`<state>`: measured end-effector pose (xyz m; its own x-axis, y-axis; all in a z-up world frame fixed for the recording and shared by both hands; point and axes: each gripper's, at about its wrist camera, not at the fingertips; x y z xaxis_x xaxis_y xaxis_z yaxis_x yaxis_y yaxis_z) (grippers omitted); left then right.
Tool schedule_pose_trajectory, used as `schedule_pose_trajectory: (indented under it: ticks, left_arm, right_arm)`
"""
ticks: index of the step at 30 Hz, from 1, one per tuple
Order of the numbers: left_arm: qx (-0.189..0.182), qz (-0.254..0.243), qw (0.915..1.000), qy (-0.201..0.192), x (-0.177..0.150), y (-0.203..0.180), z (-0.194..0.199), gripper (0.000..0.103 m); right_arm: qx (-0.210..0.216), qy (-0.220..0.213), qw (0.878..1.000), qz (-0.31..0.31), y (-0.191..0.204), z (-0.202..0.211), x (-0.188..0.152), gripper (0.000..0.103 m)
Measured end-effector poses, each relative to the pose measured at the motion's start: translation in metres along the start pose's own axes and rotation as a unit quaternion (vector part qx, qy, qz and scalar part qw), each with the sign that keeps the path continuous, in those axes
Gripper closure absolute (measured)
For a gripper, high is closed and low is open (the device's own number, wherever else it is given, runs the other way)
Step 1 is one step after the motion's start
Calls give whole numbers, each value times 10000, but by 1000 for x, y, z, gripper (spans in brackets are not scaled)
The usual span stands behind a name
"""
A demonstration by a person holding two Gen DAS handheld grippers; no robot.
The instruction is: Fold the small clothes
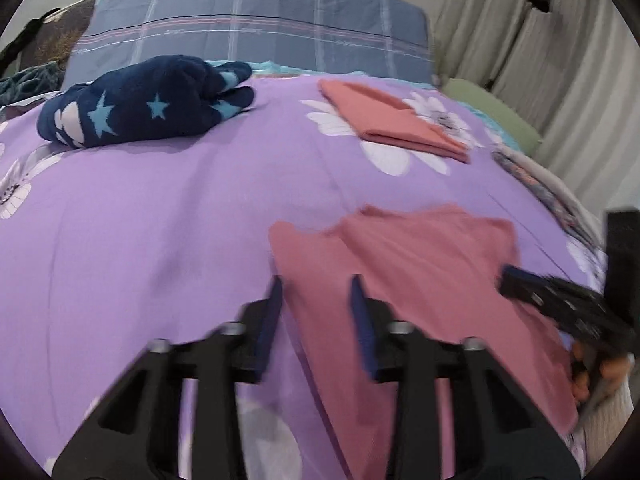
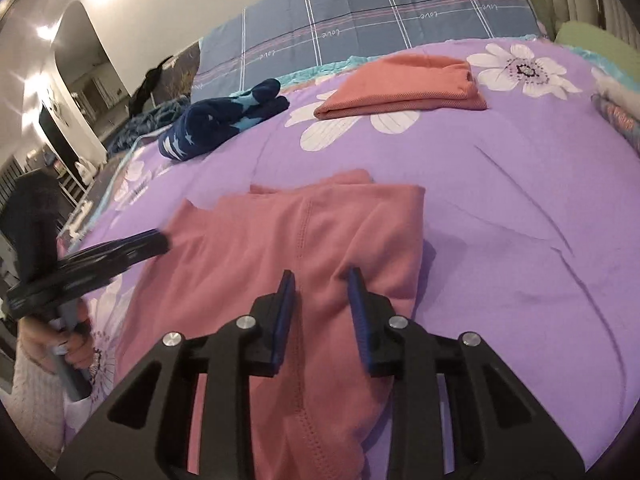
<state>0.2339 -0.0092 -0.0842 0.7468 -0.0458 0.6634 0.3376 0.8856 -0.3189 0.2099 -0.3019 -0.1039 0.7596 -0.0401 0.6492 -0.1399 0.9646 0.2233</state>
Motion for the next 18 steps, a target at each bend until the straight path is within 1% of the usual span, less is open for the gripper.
schedule_pose_trajectory:
  ticks: [1,3,4,5,6,7,8,10,11,12,13,14,15,16,17,18]
  left_arm:
    - [189,51,9998,-42,3,3,-4,101]
    - [620,-57,9979,-190,3,7,-4,103]
    - [1081,-212,9937,-221,0,10,-6,103]
    - [1357,-175,9905,-143,-5,18,-8,103]
    - [1218,83,9925,-47,-8,29,-9,103]
    - [903,414,9950,-103,-9,41,-4,103]
    - [794,536,9952,-202,-7,46,2,103]
    - [360,589,9969,-382,-7,47,16,103]
    - [157,607,9973,-379,-8,44,19,103]
    - [-171,654,9972,-331,-9,39,23,101]
    - [-383,666,9967,-279,-11,34,25,87]
    - [-606,600,9961,-205,-13,24,27,77]
    - [-710,473,9962,-165,-16,14,27,64]
    - [-805,194,9965,-66,-20,-1,26,63]
    - [-737,7,9973,36,-24,-8,22,63]
    - [-384,-261,9987,227,-32,-18,14,61]
  right_arm:
    - [-2,-36,10000,41,1,0,-2,75]
    - [-7,-84,9999,81,1,0,-4,75]
    - [2,-95,9999,75,1,-1,-4,75]
    - [23,-99,9999,61,0,-2,-4,75]
    - [46,-99,9999,46,-1,-2,-5,75]
    - [74,-96,9999,28,-2,-3,-4,75]
    - [94,-95,9999,12,-3,-2,-5,75]
    - [126,-96,9999,-11,-4,-2,-6,75]
    - [130,-98,9999,-14,-4,-2,-5,75]
    - [129,-99,9999,-12,-4,-2,-6,75]
    - [128,-100,9999,-12,-4,-2,-6,75]
    - [126,-100,9999,-11,-4,-2,-6,74]
    - [117,-102,9999,-4,-4,-2,-6,74]
    - [111,-102,9999,1,-4,-2,-6,74]
    - [94,-106,9999,16,-4,-2,-6,74]
    - [74,-112,9999,35,-2,-2,-6,74]
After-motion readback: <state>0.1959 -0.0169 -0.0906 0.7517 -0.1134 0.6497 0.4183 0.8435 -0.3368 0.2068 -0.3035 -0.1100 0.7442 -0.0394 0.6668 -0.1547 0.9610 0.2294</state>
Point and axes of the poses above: each gripper's, at about its wrist camera, not at the fingertips, and z roughly against the way its jaws point, y to its left, x to its top, and after that the axes turned 10 degrees about -x, right-handed
